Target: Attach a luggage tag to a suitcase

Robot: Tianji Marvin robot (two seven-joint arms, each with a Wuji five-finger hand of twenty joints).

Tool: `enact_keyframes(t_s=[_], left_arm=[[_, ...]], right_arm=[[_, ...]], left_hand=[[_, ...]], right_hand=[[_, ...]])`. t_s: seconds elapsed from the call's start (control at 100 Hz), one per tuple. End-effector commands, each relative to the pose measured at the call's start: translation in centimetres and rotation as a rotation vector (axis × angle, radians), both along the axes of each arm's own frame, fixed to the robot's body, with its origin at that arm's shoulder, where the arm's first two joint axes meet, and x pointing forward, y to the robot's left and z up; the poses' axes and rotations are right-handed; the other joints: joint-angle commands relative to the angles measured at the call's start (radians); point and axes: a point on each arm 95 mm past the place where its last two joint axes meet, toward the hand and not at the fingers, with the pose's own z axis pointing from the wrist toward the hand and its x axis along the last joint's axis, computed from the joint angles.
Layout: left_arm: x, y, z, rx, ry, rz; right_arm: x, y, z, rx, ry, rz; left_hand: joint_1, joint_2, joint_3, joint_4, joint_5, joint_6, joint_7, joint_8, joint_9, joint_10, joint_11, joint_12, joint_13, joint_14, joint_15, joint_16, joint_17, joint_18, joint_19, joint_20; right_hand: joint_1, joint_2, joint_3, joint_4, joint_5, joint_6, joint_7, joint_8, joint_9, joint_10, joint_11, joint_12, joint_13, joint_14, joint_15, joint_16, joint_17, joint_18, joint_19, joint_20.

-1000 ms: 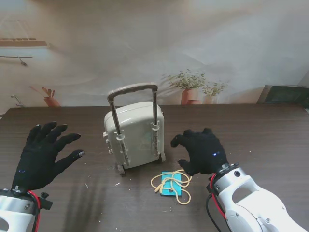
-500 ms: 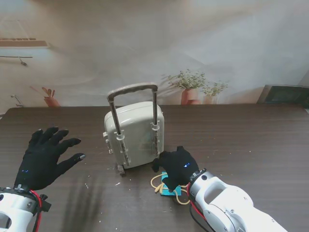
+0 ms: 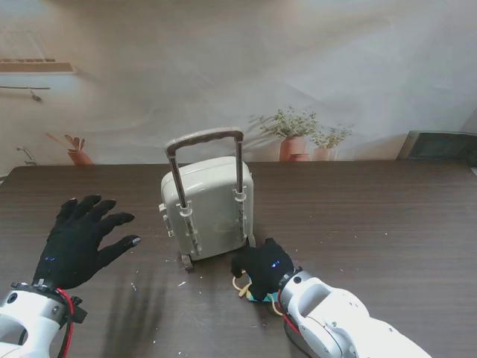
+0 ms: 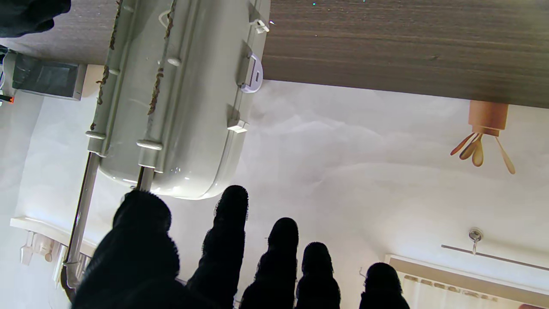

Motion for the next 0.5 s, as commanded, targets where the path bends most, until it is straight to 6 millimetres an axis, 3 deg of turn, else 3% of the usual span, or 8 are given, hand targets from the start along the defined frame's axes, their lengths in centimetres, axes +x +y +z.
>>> enact_keyframes(t_s=[0.0,0.49], left_arm=[[-0.2,-0.6,0.9,-0.002,-0.008,-0.019],[-0.1,-0.6,0.9,-0.001,-0.009,-0.028]], right_arm=[[0.4,-0.4,-0.8,-0.031,0.008,-0.006],[1.8,-0.7,-3.6,-0.118,-0.008,0.016]], left_hand=[[0.016,0.009,-0.022,-0.002,0.002,0.054,-0.011,0.017,-0.006,0.014,-0.008,0.010,0.013,-0.006,0.001,-0.021,-0.011,0.014,0.000,0.012],[0.019,0.010,-0.022,-0.002,0.002,0.054,-0.010,0.018,-0.006,0.015,-0.007,0.010,0.012,-0.007,0.000,-0.020,-0.010,0.014,0.000,0.013]], right_hand=[[0.035,-0.039,0.055,-0.008,0.011,-0.024,-0.005,0.006,0.011,-0.018,0.028,0.018,0.030,-0.011,0.027,0.019,0.003,0.004,0.028,0.017],[0.058,-0.059,0.077,-0.006,0.018,-0.046,0.006,-0.006,0.006,-0.024,0.048,0.031,0.026,-0.018,0.052,0.019,0.006,0.000,0.042,0.023]])
